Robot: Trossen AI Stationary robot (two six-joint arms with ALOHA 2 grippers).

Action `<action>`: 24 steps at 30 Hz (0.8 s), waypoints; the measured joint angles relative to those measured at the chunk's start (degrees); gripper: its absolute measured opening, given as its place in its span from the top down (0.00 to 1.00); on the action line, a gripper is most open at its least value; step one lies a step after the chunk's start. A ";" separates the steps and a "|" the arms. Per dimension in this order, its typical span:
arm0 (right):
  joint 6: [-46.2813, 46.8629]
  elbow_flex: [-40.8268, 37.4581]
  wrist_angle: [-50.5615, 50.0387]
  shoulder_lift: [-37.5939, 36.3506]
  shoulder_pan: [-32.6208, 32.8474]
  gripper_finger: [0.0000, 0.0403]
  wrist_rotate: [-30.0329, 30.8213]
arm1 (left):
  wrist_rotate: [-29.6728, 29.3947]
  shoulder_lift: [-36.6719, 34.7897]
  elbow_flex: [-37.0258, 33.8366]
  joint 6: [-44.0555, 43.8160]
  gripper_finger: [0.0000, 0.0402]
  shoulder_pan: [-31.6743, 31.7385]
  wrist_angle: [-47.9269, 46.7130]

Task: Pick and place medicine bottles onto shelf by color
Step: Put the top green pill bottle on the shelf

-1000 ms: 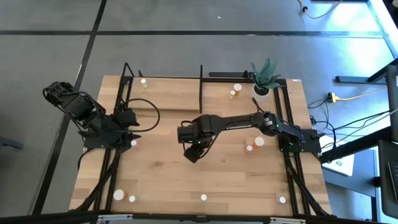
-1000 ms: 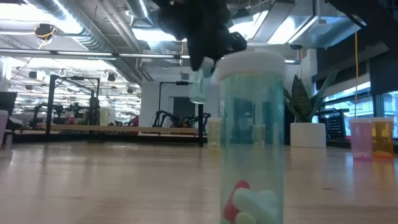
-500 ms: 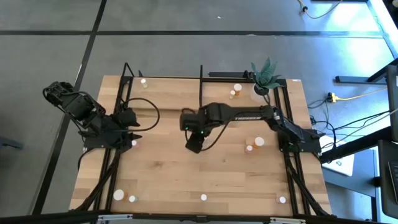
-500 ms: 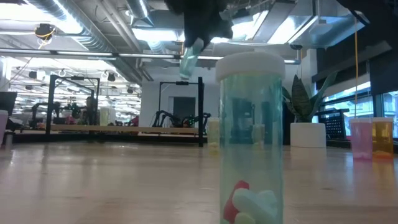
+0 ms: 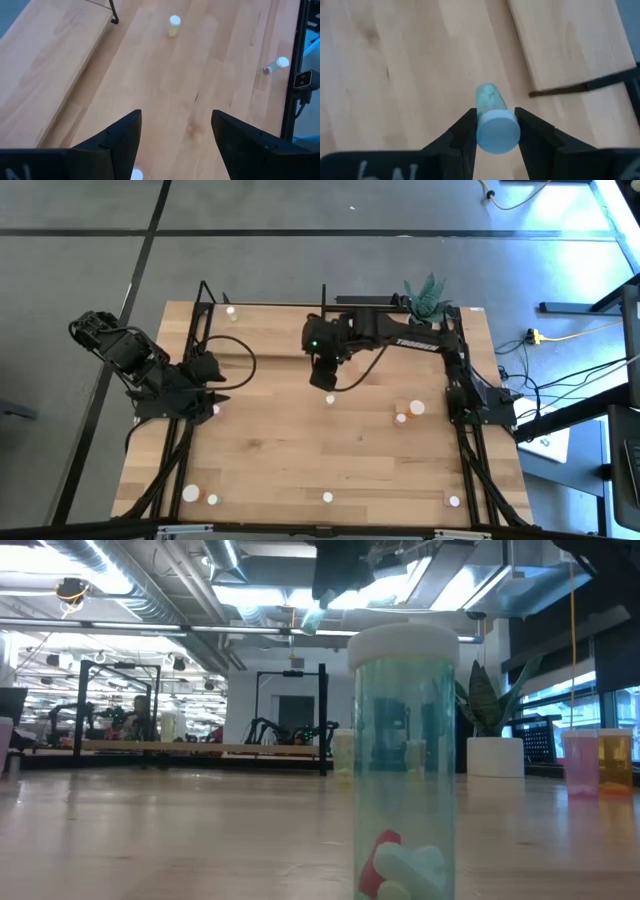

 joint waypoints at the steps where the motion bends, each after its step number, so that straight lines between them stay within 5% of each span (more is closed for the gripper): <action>1: -0.74 0.00 0.53 0.42 -0.44 0.70 -0.32 | -0.04 0.02 0.00 0.00 0.42 0.00 0.24; 24: -13.48 -0.07 5.12 14.43 -2.65 0.70 -2.26 | -3.69 3.56 -0.02 -0.28 0.42 0.11 3.58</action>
